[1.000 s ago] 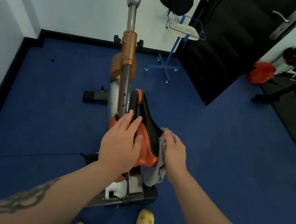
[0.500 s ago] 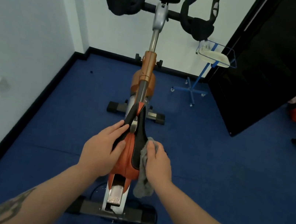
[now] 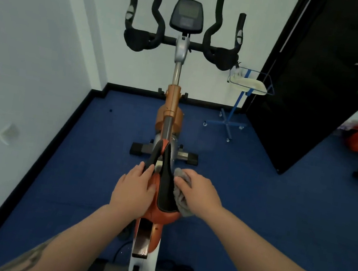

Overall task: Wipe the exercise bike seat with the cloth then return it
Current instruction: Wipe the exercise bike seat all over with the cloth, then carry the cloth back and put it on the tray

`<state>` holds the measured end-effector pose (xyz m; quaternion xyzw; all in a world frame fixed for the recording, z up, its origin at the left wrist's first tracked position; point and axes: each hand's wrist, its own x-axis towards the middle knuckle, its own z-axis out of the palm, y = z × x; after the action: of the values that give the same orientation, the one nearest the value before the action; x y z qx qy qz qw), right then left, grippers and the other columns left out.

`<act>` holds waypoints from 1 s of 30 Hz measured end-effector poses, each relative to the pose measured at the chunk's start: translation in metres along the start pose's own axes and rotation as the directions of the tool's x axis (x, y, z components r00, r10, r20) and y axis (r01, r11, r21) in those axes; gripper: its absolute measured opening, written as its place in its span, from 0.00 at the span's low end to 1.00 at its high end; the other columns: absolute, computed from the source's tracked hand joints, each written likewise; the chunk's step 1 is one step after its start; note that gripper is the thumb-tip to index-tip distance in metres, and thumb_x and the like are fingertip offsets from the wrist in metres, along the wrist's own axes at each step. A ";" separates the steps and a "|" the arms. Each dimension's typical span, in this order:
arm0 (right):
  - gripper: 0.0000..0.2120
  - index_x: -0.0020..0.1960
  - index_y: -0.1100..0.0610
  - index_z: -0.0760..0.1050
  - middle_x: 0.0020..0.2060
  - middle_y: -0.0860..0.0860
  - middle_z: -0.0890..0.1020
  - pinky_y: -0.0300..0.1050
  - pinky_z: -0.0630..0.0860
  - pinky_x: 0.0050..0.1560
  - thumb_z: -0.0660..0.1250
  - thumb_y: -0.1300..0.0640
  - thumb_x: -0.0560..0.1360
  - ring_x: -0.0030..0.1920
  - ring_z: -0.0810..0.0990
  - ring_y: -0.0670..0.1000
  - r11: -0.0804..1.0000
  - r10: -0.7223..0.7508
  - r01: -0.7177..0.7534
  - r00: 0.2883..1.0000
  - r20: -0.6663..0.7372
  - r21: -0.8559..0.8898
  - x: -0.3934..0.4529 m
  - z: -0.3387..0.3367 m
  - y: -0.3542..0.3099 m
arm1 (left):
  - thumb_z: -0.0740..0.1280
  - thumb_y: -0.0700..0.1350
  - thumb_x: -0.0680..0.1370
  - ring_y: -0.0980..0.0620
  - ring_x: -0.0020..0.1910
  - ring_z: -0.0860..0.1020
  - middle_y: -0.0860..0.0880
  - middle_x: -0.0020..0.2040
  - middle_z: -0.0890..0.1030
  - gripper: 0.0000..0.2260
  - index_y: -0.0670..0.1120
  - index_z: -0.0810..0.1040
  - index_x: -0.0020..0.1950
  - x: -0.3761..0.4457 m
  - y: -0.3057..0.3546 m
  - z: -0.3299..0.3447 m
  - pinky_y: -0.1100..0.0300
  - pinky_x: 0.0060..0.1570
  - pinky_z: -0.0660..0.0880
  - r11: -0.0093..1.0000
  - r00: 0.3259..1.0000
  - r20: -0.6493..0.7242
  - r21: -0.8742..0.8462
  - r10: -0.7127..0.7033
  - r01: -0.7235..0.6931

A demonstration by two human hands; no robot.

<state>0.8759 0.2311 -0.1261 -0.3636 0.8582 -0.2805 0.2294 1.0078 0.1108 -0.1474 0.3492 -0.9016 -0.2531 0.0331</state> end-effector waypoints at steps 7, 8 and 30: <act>0.17 0.64 0.48 0.71 0.52 0.50 0.81 0.50 0.75 0.48 0.59 0.42 0.78 0.50 0.78 0.51 0.986 0.065 -0.077 0.994 -0.083 -0.147 -0.033 -0.034 0.023 | 0.59 0.46 0.78 0.53 0.72 0.61 0.50 0.74 0.64 0.21 0.50 0.65 0.72 -0.002 0.047 0.012 0.52 0.72 0.56 0.971 0.975 -0.038 -0.083 0.220 -0.222; 0.18 0.64 0.49 0.71 0.53 0.50 0.81 0.51 0.76 0.48 0.58 0.42 0.78 0.51 0.78 0.52 0.978 0.074 -0.093 0.992 -0.105 -0.189 -0.039 -0.040 0.029 | 0.59 0.46 0.78 0.52 0.72 0.62 0.50 0.74 0.64 0.21 0.49 0.65 0.72 -0.003 0.057 0.014 0.51 0.71 0.58 0.966 0.971 -0.034 -0.092 0.238 -0.241; 0.15 0.63 0.47 0.67 0.56 0.43 0.78 0.47 0.77 0.48 0.57 0.43 0.79 0.51 0.78 0.48 0.945 -0.028 -0.034 0.982 -0.187 -0.324 -0.106 -0.238 0.255 | 0.59 0.52 0.79 0.51 0.70 0.64 0.52 0.73 0.66 0.19 0.52 0.69 0.69 0.005 0.290 0.117 0.53 0.69 0.61 0.989 0.987 -0.074 -0.028 0.146 -0.148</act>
<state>0.6738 0.5333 -0.0956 -0.3669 0.9111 -0.1677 0.0843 0.7986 0.3399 -0.1109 0.2899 -0.9188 -0.2524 0.0897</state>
